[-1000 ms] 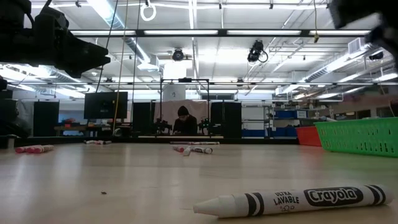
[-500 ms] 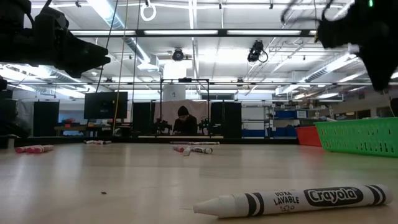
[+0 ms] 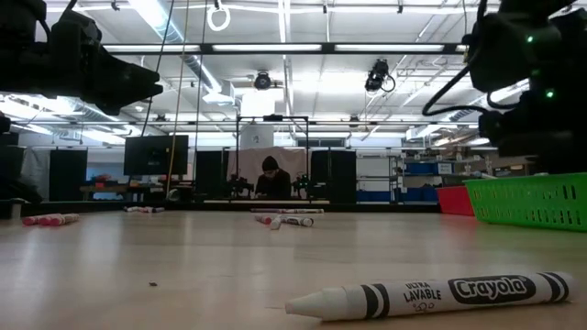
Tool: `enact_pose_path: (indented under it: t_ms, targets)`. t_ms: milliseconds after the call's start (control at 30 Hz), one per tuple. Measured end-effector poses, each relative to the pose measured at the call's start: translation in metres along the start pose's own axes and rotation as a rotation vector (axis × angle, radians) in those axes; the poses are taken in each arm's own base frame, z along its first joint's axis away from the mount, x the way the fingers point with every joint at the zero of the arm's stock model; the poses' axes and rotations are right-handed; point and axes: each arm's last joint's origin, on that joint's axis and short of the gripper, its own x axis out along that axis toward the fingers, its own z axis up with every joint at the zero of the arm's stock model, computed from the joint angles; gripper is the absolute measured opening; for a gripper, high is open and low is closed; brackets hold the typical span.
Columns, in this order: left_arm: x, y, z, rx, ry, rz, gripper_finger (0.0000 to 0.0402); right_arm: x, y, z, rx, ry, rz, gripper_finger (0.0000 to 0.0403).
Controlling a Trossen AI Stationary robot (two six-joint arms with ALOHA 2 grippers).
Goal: Sort crayons
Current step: Put the pink crayon into the green bin
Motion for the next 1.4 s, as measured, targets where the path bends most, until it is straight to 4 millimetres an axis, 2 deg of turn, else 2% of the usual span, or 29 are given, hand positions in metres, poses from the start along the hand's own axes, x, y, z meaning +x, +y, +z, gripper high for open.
enact_pose_path:
  t_ms: [200,300,400,567,700,867,1000,1133,1267,1400]
  targets:
    - [0.000,0.000,0.000,0.000,0.000,0.000,0.0240,-0.001,-0.001,0.004,0.030,-0.008,-0.004,0.0091]
    - [0.000,0.000,0.000,0.000,0.000,0.000,0.0240,-0.018,0.002,0.007,-0.012,-0.023,0.020,0.0111]
    - [0.000,0.000,0.000,0.000,0.000,0.000,0.0240,-0.047,0.009,0.013,-0.024,-0.062,0.074,0.0119]
    - [0.000,0.000,0.000,0.000,0.000,0.000,0.0240,-0.097,0.041,0.026,-0.012,-0.331,0.324,0.0117]
    - [0.000,0.000,0.000,0.001,0.003,0.000,0.0240,-0.116,0.081,0.034,-0.086,-0.498,0.552,0.0116]
    - [0.000,0.000,0.000,0.001,0.003,0.000,0.0240,-0.115,0.134,0.043,-0.207,-0.644,0.630,0.0116]
    - [0.000,0.000,0.000,0.001,0.002,0.000,0.0240,-0.118,0.170,0.050,-0.294,-0.699,0.588,0.0116]
    - [0.000,0.000,0.000,0.001,0.002,0.000,0.0240,-0.121,0.198,0.060,-0.343,-0.746,0.538,0.0116]
    - [0.000,0.000,0.000,0.001,0.002,0.000,0.0240,-0.105,0.221,0.074,-0.338,-0.758,0.526,0.0118]
    - [0.000,0.000,0.000,0.001,0.002,0.000,0.0240,-0.083,0.234,0.091,-0.267,-0.775,0.515,0.0123]
